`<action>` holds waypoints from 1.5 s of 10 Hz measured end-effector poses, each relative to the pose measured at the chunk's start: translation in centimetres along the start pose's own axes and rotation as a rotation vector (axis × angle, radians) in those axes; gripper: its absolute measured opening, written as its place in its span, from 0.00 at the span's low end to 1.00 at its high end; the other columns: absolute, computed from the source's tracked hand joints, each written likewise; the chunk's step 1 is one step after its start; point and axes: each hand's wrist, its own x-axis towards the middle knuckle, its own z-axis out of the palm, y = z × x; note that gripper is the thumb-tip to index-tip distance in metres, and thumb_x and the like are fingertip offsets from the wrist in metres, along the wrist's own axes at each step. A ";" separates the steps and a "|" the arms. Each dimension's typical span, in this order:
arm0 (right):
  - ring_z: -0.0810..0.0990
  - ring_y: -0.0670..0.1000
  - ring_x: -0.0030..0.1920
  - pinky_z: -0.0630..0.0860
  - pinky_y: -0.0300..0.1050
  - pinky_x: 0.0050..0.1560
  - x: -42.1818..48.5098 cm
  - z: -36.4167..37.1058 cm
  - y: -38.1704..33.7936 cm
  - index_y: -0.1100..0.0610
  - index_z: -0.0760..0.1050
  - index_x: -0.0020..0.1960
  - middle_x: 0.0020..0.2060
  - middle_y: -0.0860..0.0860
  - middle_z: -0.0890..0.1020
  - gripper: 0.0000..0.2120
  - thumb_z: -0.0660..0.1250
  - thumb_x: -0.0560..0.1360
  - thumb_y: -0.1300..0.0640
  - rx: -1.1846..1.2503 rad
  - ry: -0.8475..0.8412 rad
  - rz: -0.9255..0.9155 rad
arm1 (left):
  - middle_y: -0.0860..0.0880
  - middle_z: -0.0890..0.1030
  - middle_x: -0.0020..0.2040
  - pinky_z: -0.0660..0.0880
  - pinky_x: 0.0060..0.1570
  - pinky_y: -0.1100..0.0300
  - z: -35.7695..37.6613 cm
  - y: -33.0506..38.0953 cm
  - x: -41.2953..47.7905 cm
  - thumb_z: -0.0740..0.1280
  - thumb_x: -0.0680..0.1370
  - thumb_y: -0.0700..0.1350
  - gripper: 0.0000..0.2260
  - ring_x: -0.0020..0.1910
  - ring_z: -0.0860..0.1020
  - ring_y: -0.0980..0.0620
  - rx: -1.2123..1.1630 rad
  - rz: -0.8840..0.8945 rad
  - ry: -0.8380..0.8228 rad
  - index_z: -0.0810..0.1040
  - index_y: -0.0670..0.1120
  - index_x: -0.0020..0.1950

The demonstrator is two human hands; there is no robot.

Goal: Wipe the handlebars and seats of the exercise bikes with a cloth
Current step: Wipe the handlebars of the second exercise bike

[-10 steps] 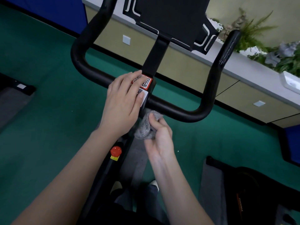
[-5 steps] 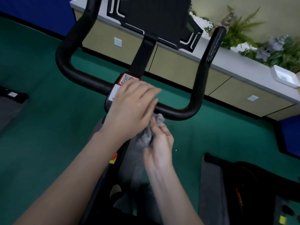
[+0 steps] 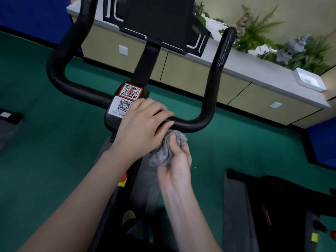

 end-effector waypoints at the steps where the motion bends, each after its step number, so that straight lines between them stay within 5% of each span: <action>1: 0.81 0.57 0.51 0.74 0.60 0.62 -0.1 0.0 -0.1 0.61 0.74 0.51 0.54 0.63 0.80 0.06 0.62 0.77 0.69 -0.007 -0.033 0.007 | 0.50 0.81 0.47 0.66 0.56 0.55 -0.1 0.1 0.0 0.63 0.78 0.48 0.11 0.48 0.77 0.46 -0.012 0.000 0.008 0.82 0.46 0.53; 2: 0.83 0.53 0.43 0.81 0.49 0.49 0.0 -0.1 -0.3 0.60 0.74 0.49 0.48 0.60 0.82 0.06 0.63 0.77 0.70 0.000 -0.053 0.020 | 0.50 0.81 0.47 0.67 0.55 0.55 -0.1 0.1 0.0 0.62 0.79 0.46 0.10 0.48 0.77 0.46 -0.029 0.002 0.010 0.82 0.45 0.53; 4: 0.81 0.52 0.45 0.78 0.47 0.54 0.4 -1.9 -2.4 0.64 0.75 0.51 0.44 0.56 0.82 0.06 0.64 0.76 0.70 -0.130 -0.011 -0.189 | 0.50 0.81 0.47 0.67 0.56 0.54 0.0 -0.1 -0.1 0.61 0.79 0.45 0.11 0.47 0.77 0.46 -0.042 0.013 0.015 0.82 0.45 0.53; 5: 0.80 0.49 0.45 0.78 0.44 0.52 0.9 -2.6 -3.5 0.60 0.75 0.48 0.42 0.52 0.82 0.06 0.67 0.74 0.69 -0.271 0.071 -0.469 | 0.51 0.81 0.46 0.66 0.56 0.56 0.1 -0.1 -0.1 0.62 0.79 0.45 0.10 0.47 0.77 0.47 -0.041 0.007 0.032 0.83 0.46 0.52; 6: 0.79 0.48 0.45 0.78 0.45 0.50 1.1 -2.6 -2.7 0.57 0.76 0.48 0.43 0.52 0.80 0.08 0.70 0.73 0.67 -0.674 0.186 -0.844 | 0.51 0.81 0.46 0.66 0.55 0.56 0.2 -0.1 -0.1 0.63 0.79 0.44 0.09 0.47 0.77 0.46 -0.040 0.008 0.041 0.83 0.46 0.52; 7: 0.78 0.48 0.47 0.75 0.37 0.52 1.1 -3.0 -2.0 0.60 0.78 0.49 0.47 0.54 0.79 0.10 0.68 0.70 0.70 -0.994 0.128 -1.196 | 0.51 0.81 0.47 0.66 0.56 0.56 0.1 -0.2 -0.1 0.63 0.79 0.45 0.09 0.47 0.77 0.47 -0.035 0.014 0.037 0.82 0.46 0.52; 9: 0.78 0.54 0.47 0.72 0.32 0.54 1.6 -3.2 -4.1 0.69 0.78 0.49 0.47 0.57 0.78 0.11 0.67 0.68 0.76 -1.177 0.068 -1.439 | 0.51 0.81 0.47 0.66 0.56 0.56 0.2 -0.2 -0.1 0.63 0.79 0.45 0.09 0.48 0.77 0.47 -0.025 0.017 0.033 0.82 0.46 0.53; 12: 0.75 0.58 0.49 0.71 0.38 0.56 2.2 -1.1 -4.7 0.67 0.80 0.49 0.45 0.56 0.83 0.10 0.69 0.68 0.73 -1.323 -0.209 -1.395 | 0.50 0.81 0.46 0.66 0.55 0.55 0.1 -0.1 0.1 0.61 0.79 0.46 0.10 0.47 0.77 0.46 -0.021 0.002 0.019 0.82 0.44 0.50; 14: 0.74 0.55 0.48 0.64 0.23 0.53 3.6 0.1 -8.6 0.66 0.80 0.49 0.45 0.54 0.82 0.10 0.69 0.68 0.72 -1.407 -0.091 -1.360 | 0.51 0.81 0.46 0.66 0.56 0.56 -0.1 -0.1 0.0 0.63 0.78 0.44 0.09 0.48 0.77 0.47 -0.054 -0.007 0.018 0.82 0.46 0.52; 15: 0.76 0.55 0.50 0.64 0.27 0.51 3.7 1.8 -9.6 0.62 0.81 0.49 0.45 0.54 0.83 0.09 0.69 0.70 0.70 -1.686 -0.338 -1.239 | 0.51 0.81 0.46 0.67 0.56 0.55 -0.2 0.0 0.0 0.62 0.79 0.45 0.10 0.48 0.78 0.46 -0.051 -0.008 0.008 0.82 0.46 0.52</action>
